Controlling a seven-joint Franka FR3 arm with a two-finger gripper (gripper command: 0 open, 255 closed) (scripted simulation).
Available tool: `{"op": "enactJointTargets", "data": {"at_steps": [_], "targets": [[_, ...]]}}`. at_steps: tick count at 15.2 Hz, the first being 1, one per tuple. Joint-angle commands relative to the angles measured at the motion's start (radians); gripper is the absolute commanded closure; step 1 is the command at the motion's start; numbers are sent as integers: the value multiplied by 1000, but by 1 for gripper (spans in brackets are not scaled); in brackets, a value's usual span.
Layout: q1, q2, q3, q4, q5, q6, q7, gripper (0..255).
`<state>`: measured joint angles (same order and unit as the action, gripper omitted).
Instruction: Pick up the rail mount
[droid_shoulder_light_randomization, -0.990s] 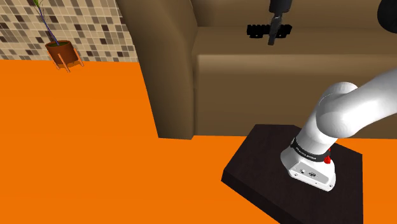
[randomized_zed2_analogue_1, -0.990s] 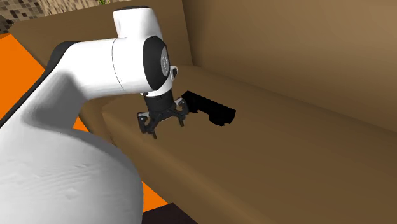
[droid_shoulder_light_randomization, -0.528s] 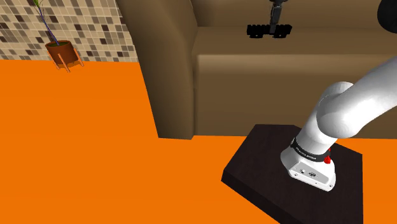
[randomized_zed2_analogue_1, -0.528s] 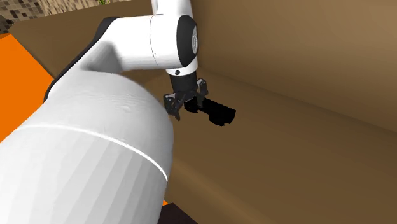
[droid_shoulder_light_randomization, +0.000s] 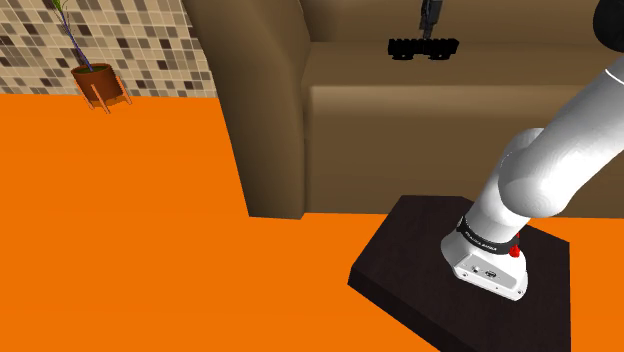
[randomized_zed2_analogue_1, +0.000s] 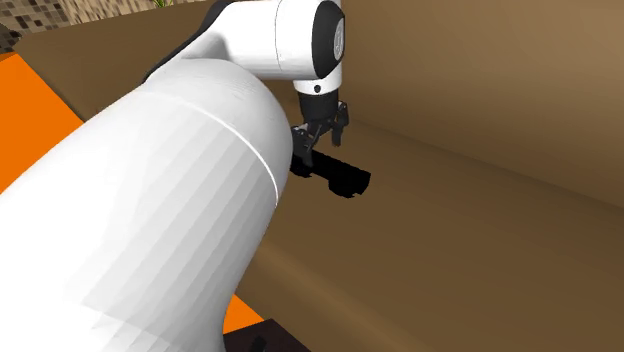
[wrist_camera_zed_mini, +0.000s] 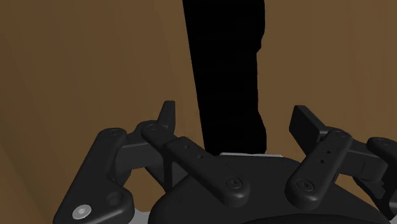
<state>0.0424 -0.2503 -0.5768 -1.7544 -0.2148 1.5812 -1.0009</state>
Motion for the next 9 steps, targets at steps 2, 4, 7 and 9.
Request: {"op": "enactJointTargets", "data": {"at_steps": [2, 4, 7, 9], "targets": [[-2, -2, -6, -38, -3, 38, -4, 0], [-4, -9, -6, -71, -7, 65, 1, 0], [-5, -14, -6, -97, -10, 85, 5, 0], [-5, -14, -6, -96, -10, 85, 5, 255]]}}
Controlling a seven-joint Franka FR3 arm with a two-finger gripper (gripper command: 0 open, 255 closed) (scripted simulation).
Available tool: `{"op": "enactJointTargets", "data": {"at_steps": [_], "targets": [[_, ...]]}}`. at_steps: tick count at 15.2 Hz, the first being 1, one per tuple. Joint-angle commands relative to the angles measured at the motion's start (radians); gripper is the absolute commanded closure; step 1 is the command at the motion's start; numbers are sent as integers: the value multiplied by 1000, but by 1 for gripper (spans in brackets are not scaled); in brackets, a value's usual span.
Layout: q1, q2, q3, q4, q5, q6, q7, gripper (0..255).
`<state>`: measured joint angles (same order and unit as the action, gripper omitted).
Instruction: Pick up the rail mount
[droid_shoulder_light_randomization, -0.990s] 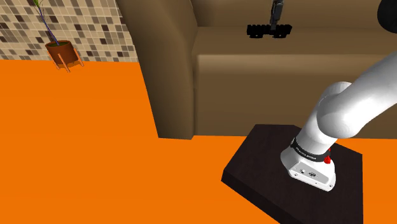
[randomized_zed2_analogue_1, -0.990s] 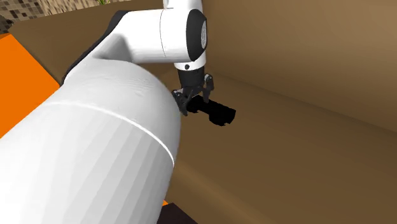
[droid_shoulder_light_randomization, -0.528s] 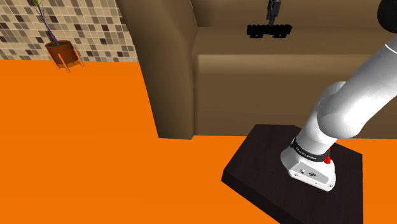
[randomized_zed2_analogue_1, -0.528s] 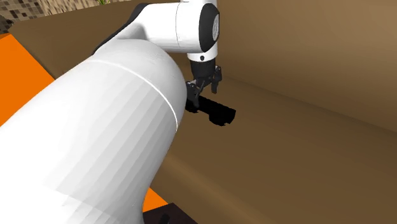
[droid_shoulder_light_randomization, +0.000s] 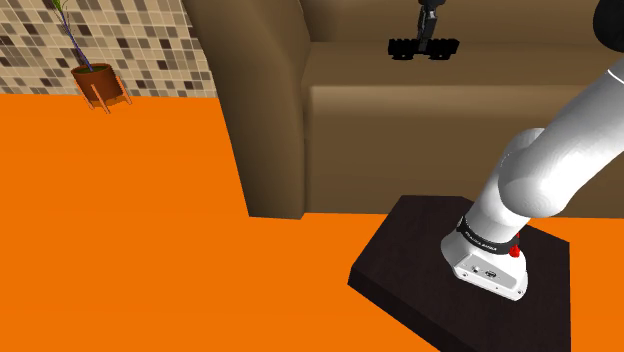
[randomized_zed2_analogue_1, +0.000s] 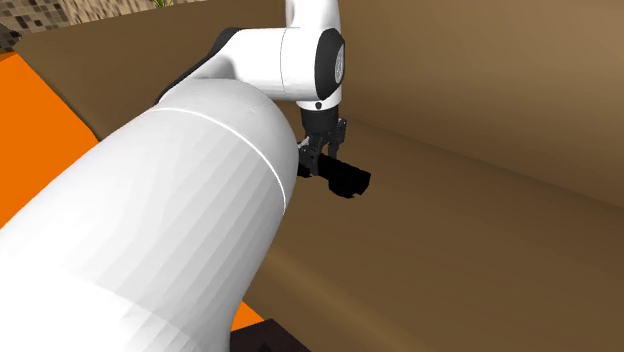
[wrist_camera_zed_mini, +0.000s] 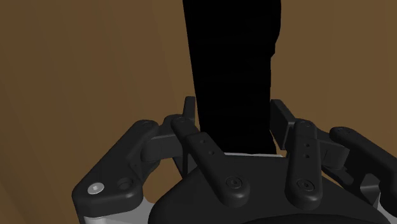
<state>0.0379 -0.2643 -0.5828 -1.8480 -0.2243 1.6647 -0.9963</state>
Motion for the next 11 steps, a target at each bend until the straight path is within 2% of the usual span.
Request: {"op": "enactJointTargets", "data": {"at_steps": [1, 8, 11], "targets": [[0, 0, 0, -3, 0, 2, 0, 255], [0, 0, 0, -3, 0, 2, 0, 255], [2, 10, 1, 46, 6, -38, -7, 255]]}}
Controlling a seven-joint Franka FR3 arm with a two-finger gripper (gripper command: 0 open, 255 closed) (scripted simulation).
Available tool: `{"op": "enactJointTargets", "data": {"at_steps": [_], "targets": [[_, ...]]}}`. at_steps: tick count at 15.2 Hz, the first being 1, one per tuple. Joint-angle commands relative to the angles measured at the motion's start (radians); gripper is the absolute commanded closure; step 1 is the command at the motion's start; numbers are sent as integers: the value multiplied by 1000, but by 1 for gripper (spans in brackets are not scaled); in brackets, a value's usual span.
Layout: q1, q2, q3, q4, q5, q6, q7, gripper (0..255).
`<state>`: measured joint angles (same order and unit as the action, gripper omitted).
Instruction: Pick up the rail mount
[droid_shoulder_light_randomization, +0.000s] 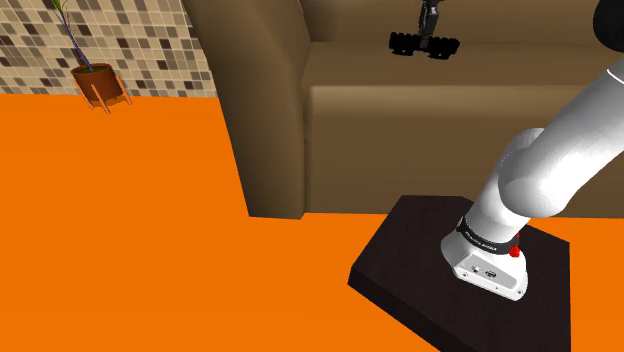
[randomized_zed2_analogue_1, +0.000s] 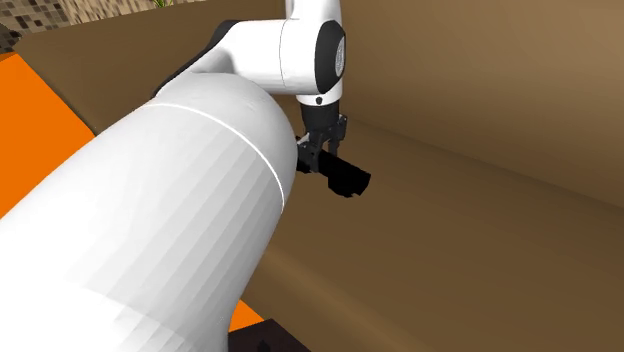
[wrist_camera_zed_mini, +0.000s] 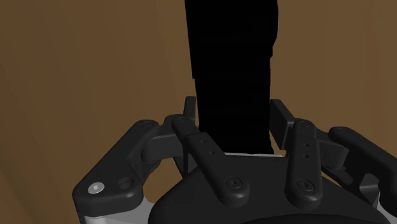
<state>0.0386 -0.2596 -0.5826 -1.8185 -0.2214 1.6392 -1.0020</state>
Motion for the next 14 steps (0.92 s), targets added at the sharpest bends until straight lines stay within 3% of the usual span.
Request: {"op": "enactJointTargets", "data": {"at_steps": [1, 14], "targets": [[2, 9, 0, 33, 5, -26, -4, 255], [8, 72, -9, 244, 37, -178, -43, 255]]}}
